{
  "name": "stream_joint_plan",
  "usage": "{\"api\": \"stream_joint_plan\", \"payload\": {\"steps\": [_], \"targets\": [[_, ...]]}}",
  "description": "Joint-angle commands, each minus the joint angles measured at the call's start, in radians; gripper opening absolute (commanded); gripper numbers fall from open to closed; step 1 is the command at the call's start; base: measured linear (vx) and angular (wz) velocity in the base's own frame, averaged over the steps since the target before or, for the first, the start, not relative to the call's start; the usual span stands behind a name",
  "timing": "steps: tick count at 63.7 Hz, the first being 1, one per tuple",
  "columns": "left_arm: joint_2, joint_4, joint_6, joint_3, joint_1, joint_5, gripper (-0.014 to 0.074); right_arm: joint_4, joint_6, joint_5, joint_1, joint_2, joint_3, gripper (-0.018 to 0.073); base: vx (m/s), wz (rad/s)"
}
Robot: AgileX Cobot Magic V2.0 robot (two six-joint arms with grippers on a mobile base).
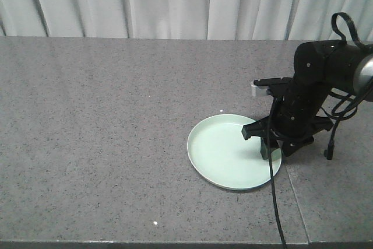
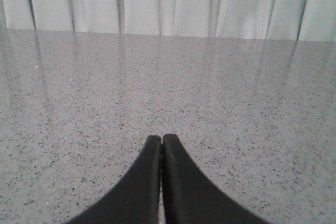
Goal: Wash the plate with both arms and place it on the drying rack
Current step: 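Move the right gripper down over the rim of the pale green plate, then close the right gripper on the plate rim and lift it up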
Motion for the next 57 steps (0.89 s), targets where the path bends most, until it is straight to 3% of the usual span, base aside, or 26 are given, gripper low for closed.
{"api": "stream_joint_plan", "payload": {"steps": [1, 7, 23, 42, 57], "targets": [[-0.016, 0.000, -0.009, 0.015, 0.000, -0.071, -0.0006, -0.005, -0.003, -0.013, -0.004, -0.043, -0.030, 0.0322, 0.00, 0.00], [-0.016, 0.000, -0.009, 0.015, 0.000, -0.071, -0.0006, -0.005, -0.003, -0.016, -0.004, -0.043, -0.030, 0.0260, 0.00, 0.00], [-0.016, 0.000, -0.009, 0.015, 0.000, -0.071, -0.0006, -0.007, -0.004, -0.038, -0.006, -0.043, -0.030, -0.0013, 0.00, 0.00], [-0.016, 0.000, -0.009, 0.015, 0.000, -0.071, -0.0006, -0.028, -0.003, -0.130, -0.006, -0.078, 0.026, -0.0008, 0.00, 0.00], [-0.016, 0.000, -0.009, 0.015, 0.000, -0.071, -0.0006, 0.003, -0.007, -0.474, -0.005, -0.295, 0.287, -0.0006, 0.00, 0.00]]}}
